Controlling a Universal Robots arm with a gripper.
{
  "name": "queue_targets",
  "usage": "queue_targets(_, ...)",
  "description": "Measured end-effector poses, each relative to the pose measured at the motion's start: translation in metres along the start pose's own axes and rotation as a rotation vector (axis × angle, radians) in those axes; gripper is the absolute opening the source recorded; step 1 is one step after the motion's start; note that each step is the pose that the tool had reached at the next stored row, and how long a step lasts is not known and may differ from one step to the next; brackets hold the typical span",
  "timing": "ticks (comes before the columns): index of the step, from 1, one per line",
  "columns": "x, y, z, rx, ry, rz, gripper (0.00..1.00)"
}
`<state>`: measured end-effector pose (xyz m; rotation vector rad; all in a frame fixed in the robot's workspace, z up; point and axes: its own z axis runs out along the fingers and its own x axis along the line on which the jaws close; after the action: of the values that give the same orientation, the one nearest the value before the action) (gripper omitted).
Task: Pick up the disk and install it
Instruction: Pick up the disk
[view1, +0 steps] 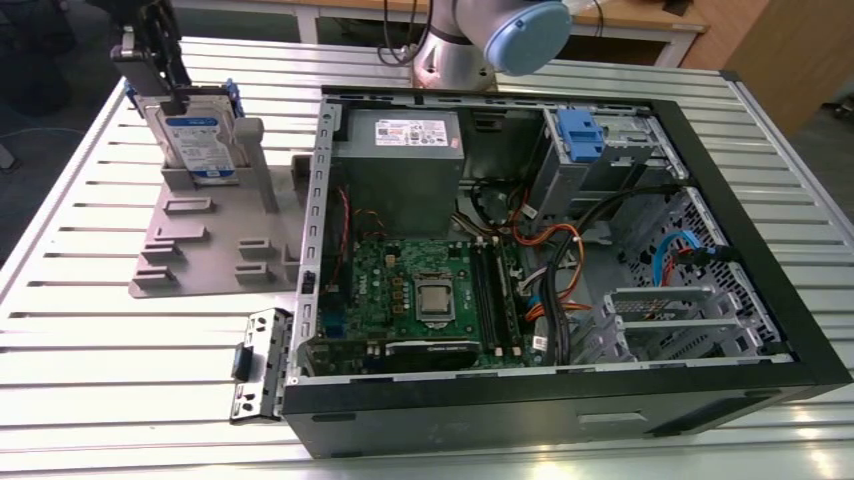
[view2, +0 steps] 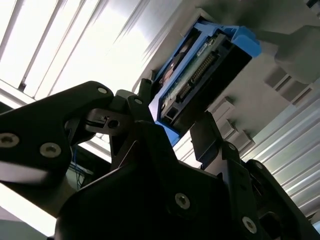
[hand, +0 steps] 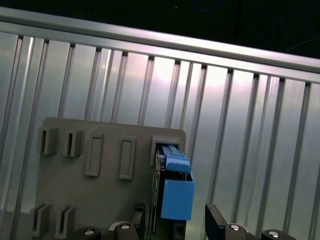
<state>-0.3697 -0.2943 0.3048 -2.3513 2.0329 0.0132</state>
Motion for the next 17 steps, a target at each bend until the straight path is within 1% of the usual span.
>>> queue_targets(4,-0.0001,0.0022,0.0073,0.0001,0.0,0.0,0.59)
queue_targets(5,-0.0002,0.0049,0.015,-0.0001,0.0,0.0,0.59)
queue_targets(6,-0.0002,0.0051,0.0178,-0.0001,0.0,0.0,0.59)
queue_targets(9,-0.0001,0.0054,0.0231,-0.0001,0.0,0.0,0.59)
queue_targets(11,0.0,0.0056,0.0255,0.0,0.0,0.0,0.59)
queue_targets(17,0.0,0.0056,0.0261,-0.0001,0.0,0.0,0.59)
